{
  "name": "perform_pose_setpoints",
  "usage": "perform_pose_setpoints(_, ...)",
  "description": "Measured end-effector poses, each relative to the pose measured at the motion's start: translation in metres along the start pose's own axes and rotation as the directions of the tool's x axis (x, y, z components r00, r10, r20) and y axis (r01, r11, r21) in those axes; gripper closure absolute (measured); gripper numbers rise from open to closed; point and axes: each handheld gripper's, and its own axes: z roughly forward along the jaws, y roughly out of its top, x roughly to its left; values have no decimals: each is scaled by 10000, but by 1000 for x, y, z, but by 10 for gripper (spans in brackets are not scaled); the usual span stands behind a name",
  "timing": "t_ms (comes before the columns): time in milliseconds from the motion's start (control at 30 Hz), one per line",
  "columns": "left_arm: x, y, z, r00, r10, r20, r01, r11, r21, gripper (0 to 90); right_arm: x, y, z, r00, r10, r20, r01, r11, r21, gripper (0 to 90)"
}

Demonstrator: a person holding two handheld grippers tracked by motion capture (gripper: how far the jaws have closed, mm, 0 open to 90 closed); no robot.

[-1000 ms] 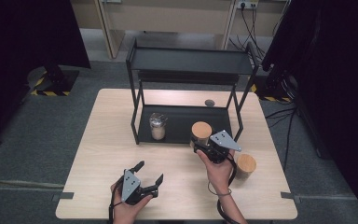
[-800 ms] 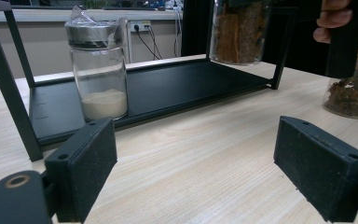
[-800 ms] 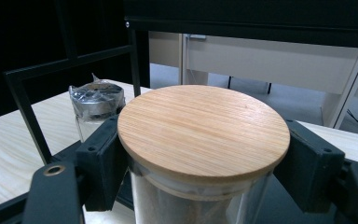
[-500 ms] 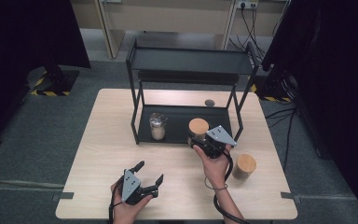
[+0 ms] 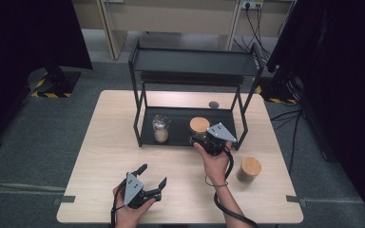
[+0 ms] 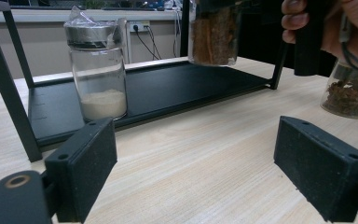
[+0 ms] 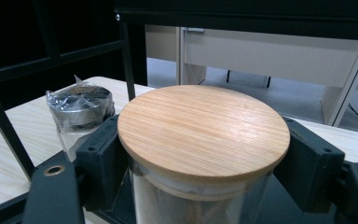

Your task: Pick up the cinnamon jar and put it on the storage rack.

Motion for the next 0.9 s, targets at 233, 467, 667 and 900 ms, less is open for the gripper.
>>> perform_pose_setpoints(233,0,0,0,10000,12,7,-12,10000,1,127,-1,-1,12,10000,-17,70,15,9998,201,256)
perform_pose_setpoints(467,0,0,0,10000,13,23,-13,10000,-6,127,-1,-3,24,10000,50,85,-54,9991,420,256)
perform_pose_setpoints(667,0,0,0,10000,-14,33,14,10000,-9,127,1,-3,35,9999,7,106,-13,9985,553,256)
perform_pose_setpoints(900,-1,0,0,10000,13,49,-13,10000,6,126,1,-4,46,9998,43,198,-57,9973,737,256)
